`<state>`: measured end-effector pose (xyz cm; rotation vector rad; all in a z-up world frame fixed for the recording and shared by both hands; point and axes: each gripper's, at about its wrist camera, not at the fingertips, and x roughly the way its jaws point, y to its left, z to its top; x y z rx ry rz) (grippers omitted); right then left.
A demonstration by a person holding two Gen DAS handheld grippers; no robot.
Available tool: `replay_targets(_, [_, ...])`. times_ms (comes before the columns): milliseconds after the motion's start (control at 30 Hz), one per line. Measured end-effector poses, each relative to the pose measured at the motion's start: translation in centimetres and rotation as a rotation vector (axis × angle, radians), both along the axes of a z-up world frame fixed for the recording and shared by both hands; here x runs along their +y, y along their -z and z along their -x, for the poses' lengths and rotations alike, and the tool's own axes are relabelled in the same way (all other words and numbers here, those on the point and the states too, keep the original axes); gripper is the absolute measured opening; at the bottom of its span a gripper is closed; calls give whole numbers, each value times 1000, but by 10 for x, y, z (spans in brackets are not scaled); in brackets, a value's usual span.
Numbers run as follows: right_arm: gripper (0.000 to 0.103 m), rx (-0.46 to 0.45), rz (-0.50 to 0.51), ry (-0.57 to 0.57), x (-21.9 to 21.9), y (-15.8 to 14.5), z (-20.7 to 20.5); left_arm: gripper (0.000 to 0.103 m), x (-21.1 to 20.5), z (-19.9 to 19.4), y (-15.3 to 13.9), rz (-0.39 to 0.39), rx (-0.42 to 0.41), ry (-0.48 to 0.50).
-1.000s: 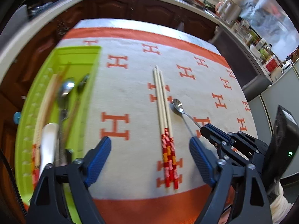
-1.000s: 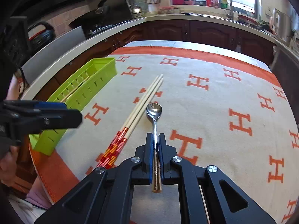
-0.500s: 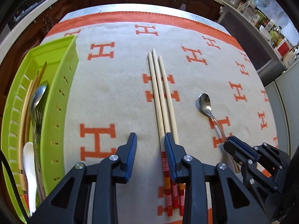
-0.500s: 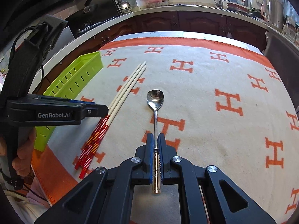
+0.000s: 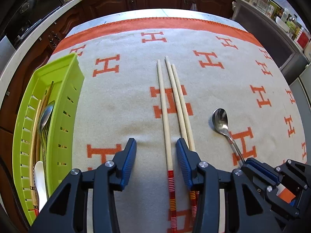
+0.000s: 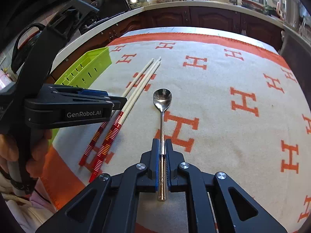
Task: Organize utensils
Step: 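Grasp a red-striped chopstick with the left gripper while the right gripper holds the spoon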
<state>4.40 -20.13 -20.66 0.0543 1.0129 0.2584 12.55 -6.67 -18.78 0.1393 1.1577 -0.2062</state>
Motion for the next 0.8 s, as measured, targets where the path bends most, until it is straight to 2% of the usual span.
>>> replay_targets(100, [13,15,-28,7,-4,0,-2,41,2,2,0,5,-13,3])
replay_targets(133, [16,17,-35,10,-5,-1,-3,38,2,2,0,9,-17,10])
replay_targets(233, [18,19,-48,15,-5,-3,-5,4,4,4,0,40,-29,23])
replay_targets(500, [18,41,-60,19,0,-2,-28,3,21,10,-1,125,-6,-20])
replay_targets(667, [18,36,12,9,12,1,-43,3,37,18,-14,175,-10,-37])
replay_targets(800, [17,11,129,-23,29,2,-42,3,47,24,-36,209,-48,-39])
